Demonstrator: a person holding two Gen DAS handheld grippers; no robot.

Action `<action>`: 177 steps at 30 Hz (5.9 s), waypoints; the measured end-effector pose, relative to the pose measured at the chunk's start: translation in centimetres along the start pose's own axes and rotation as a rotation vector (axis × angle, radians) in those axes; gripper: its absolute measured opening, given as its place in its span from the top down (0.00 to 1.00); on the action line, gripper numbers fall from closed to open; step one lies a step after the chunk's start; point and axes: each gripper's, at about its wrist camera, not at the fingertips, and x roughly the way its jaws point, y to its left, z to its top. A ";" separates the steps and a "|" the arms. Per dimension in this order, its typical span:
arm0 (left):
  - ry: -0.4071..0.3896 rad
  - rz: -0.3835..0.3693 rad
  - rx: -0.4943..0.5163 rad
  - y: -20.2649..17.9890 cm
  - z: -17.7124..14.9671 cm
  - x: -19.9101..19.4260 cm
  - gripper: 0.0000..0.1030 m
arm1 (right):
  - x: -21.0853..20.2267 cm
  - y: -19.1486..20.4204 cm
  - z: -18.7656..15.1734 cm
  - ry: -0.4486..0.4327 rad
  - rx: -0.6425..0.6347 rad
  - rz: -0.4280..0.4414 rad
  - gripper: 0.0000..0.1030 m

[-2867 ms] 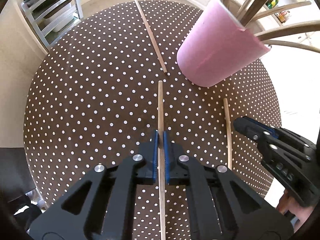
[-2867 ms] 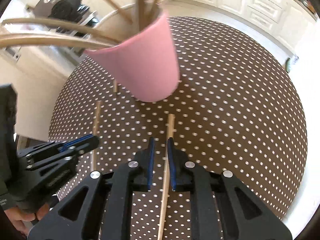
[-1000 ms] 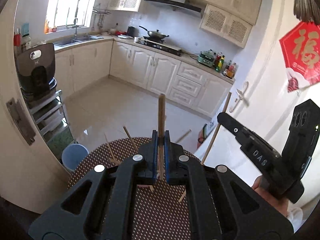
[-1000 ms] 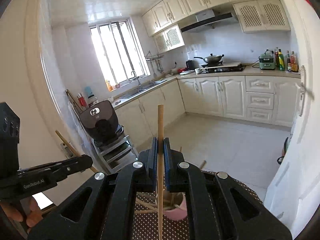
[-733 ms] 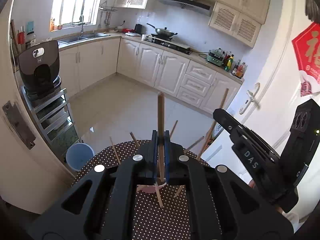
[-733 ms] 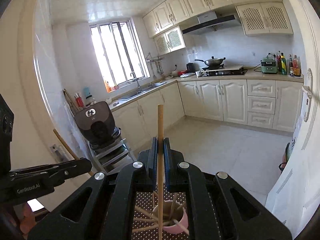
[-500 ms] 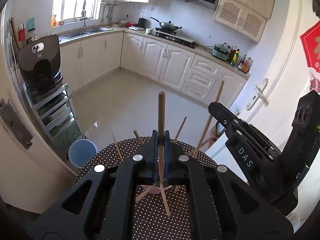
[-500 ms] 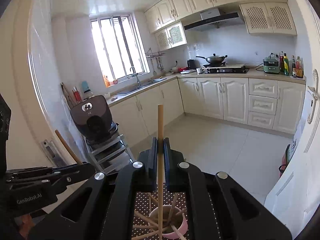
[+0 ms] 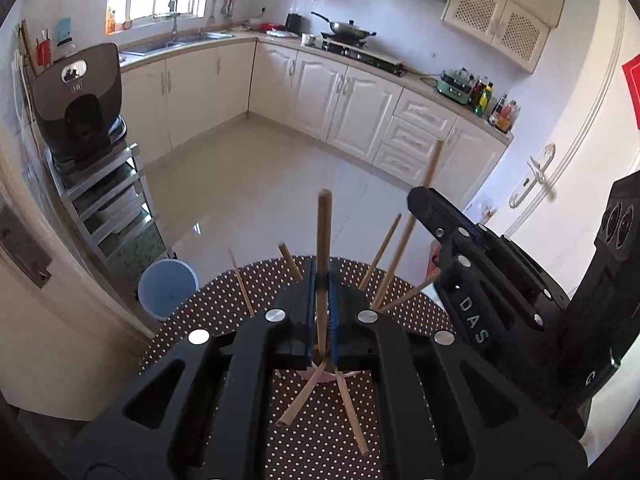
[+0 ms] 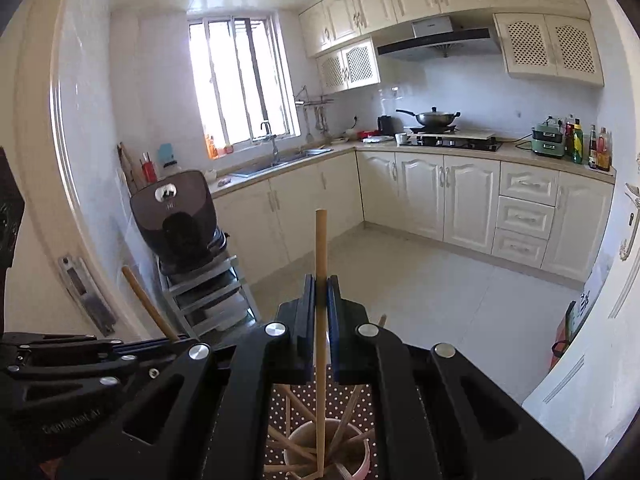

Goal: Organize utensils

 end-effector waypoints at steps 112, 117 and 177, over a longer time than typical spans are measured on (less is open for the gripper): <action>0.257 0.014 -0.046 6.7 -14.8 2.2 0.35 | -6.2 -6.3 -20.1 0.690 0.300 -0.171 0.67; 0.289 0.028 -0.095 7.6 -15.2 4.5 0.35 | -3.8 -6.9 -21.9 0.759 0.283 -0.186 0.73; 0.499 0.114 -0.094 12.0 -15.2 15.5 0.95 | 8.3 -12.8 -18.3 0.792 0.460 0.086 0.95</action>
